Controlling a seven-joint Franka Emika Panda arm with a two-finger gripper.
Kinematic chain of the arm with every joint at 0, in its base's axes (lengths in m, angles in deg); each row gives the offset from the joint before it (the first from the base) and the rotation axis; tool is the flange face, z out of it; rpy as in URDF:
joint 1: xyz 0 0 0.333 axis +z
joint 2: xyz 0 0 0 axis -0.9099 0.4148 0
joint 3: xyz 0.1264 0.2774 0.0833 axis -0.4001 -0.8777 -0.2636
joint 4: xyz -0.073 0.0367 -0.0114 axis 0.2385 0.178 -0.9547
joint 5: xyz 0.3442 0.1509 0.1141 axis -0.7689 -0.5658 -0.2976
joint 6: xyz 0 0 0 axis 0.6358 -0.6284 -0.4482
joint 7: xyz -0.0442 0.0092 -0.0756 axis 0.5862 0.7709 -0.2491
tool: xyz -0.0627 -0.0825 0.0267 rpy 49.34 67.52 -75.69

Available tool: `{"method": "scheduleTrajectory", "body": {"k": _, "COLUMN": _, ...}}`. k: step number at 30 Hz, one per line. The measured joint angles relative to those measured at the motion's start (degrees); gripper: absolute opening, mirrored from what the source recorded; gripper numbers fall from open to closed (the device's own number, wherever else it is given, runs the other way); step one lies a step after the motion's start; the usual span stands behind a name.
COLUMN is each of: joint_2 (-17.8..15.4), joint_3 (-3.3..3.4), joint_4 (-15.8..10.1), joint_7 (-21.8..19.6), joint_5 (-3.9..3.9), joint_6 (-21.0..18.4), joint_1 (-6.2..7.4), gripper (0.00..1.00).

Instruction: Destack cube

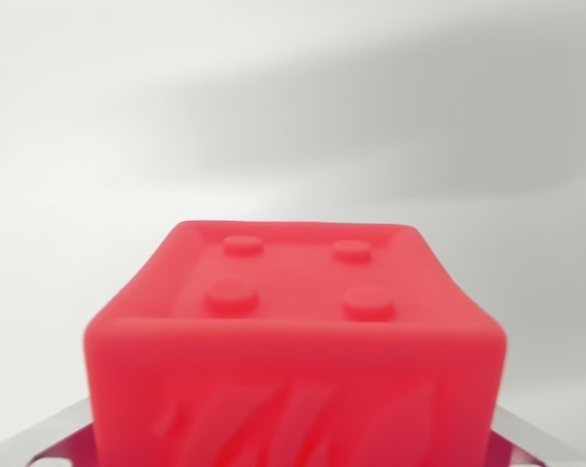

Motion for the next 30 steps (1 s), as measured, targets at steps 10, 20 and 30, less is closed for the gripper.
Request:
{"method": "scheduleTrajectory", "body": {"k": 10, "joint_2": 1.2, "joint_3": -0.07, "joint_4": 1.4, "joint_7": -4.4, "joint_5": -0.1, "joint_6": -0.2, "joint_1": 1.42, "gripper": 0.0}}
{"method": "scheduleTrajectory", "body": {"k": 20, "joint_2": 5.0, "joint_3": -0.15, "joint_4": 1.5, "joint_7": -4.5, "joint_5": -0.54, "joint_6": 2.9, "joint_1": 1.4, "gripper": 0.0}}
{"method": "scheduleTrajectory", "body": {"k": 30, "joint_2": 8.3, "joint_3": -0.45, "joint_4": 1.8, "joint_7": -4.4, "joint_5": -0.83, "joint_6": 6.0, "joint_1": 1.2, "gripper": 0.0}}
